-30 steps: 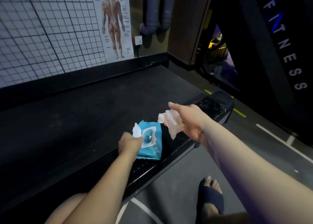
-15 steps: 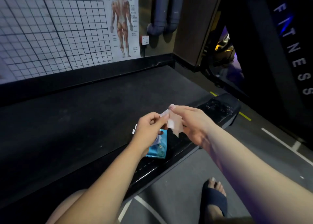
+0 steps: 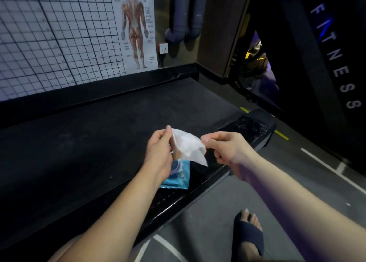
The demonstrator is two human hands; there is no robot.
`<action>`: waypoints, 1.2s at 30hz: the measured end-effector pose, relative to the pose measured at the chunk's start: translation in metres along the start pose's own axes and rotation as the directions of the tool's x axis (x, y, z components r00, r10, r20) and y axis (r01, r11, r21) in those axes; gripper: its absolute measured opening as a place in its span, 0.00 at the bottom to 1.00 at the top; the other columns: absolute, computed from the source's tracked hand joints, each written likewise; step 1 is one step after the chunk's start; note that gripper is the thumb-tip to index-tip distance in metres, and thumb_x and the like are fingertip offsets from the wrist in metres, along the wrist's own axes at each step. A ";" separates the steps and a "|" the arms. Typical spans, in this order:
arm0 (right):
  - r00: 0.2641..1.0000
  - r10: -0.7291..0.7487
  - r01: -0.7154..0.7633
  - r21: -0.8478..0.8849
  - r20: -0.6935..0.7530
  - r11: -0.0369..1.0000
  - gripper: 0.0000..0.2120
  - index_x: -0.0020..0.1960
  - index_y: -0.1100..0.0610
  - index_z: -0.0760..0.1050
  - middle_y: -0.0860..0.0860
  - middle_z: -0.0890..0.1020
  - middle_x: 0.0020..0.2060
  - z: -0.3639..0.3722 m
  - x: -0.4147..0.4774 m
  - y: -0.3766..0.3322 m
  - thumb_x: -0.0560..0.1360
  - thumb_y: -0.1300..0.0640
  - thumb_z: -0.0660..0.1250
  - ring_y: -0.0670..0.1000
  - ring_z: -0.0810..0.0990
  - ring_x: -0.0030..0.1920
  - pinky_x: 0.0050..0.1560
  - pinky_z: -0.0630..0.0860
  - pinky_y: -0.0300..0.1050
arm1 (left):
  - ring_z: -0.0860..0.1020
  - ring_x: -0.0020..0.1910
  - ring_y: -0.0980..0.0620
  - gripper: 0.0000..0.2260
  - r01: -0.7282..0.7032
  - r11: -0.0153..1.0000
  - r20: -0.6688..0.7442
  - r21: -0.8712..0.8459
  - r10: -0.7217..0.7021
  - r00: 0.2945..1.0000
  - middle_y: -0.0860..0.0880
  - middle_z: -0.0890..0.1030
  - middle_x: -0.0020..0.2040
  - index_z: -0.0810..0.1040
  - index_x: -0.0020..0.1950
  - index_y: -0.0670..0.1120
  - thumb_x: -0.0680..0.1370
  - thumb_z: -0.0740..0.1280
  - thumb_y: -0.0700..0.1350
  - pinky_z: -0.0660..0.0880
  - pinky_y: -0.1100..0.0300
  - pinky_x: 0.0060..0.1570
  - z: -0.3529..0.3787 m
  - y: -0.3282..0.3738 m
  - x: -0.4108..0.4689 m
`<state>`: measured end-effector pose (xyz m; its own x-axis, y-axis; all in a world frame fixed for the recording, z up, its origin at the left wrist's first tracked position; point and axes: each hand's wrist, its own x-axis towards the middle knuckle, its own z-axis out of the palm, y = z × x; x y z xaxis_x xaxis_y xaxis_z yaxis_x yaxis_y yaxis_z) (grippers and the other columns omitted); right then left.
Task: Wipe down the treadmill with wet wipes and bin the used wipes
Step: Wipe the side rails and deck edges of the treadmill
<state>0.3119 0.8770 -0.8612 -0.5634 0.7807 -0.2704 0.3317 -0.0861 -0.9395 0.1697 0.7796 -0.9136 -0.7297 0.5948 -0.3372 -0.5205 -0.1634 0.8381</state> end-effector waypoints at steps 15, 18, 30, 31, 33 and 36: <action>0.946 -0.311 0.317 -0.474 0.094 0.821 0.10 0.49 0.49 0.83 0.43 0.86 0.42 0.013 -0.011 0.015 0.70 0.48 0.79 0.38 0.83 0.44 0.51 0.81 0.40 | 0.83 0.45 0.40 0.15 -0.034 0.977 0.196 0.212 -0.009 0.981 0.38 0.82 0.48 0.77 0.52 0.41 0.77 0.79 0.48 0.83 0.37 0.51 0.004 -0.007 -0.011; 0.959 -0.266 0.280 -0.436 0.094 0.856 0.04 0.44 0.49 0.85 0.43 0.86 0.38 0.009 -0.012 0.011 0.76 0.51 0.72 0.45 0.85 0.38 0.46 0.83 0.45 | 0.82 0.48 0.40 0.20 -0.043 0.967 0.186 0.251 -0.005 0.982 0.40 0.82 0.50 0.77 0.52 0.43 0.73 0.81 0.53 0.79 0.34 0.60 0.004 -0.006 -0.012; 0.993 0.030 0.013 0.363 -0.113 0.932 0.09 0.49 0.65 0.79 0.64 0.85 0.50 -0.026 -0.005 -0.018 0.78 0.61 0.61 0.58 0.85 0.50 0.55 0.83 0.57 | 0.81 0.41 0.45 0.07 -0.124 0.887 0.369 0.445 -0.055 0.928 0.41 0.85 0.43 0.88 0.49 0.44 0.77 0.78 0.47 0.77 0.55 0.43 -0.002 0.014 -0.003; 0.993 0.044 0.002 0.397 -0.106 0.918 0.09 0.49 0.65 0.79 0.64 0.85 0.49 -0.026 -0.005 -0.018 0.77 0.61 0.62 0.57 0.84 0.48 0.55 0.83 0.57 | 0.80 0.39 0.49 0.09 -0.128 0.857 0.380 0.500 -0.085 0.921 0.43 0.84 0.39 0.87 0.44 0.44 0.78 0.76 0.49 0.75 0.57 0.40 -0.003 0.014 -0.003; 0.996 0.084 -0.062 0.462 -0.027 0.885 0.07 0.49 0.63 0.79 0.61 0.85 0.45 -0.026 -0.004 -0.016 0.77 0.60 0.64 0.55 0.84 0.44 0.51 0.84 0.54 | 0.76 0.35 0.52 0.13 -0.151 0.820 0.404 0.552 -0.105 0.909 0.46 0.80 0.35 0.85 0.39 0.45 0.79 0.75 0.51 0.71 0.59 0.36 -0.004 0.014 -0.002; 0.970 0.169 -0.233 0.456 0.177 0.859 0.10 0.52 0.59 0.80 0.55 0.84 0.43 -0.024 -0.005 -0.011 0.77 0.53 0.71 0.53 0.84 0.43 0.42 0.83 0.46 | 0.78 0.38 0.52 0.07 -0.189 0.854 0.439 0.484 -0.051 0.897 0.46 0.82 0.39 0.84 0.46 0.42 0.80 0.74 0.44 0.74 0.61 0.37 -0.002 0.014 -0.005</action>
<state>0.3291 0.8885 -0.8445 -0.6241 0.6328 -0.4583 0.0713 -0.5380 -0.8400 0.1648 0.7726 -0.9012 -0.4333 0.8876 -0.1564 -0.0922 0.1290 0.9874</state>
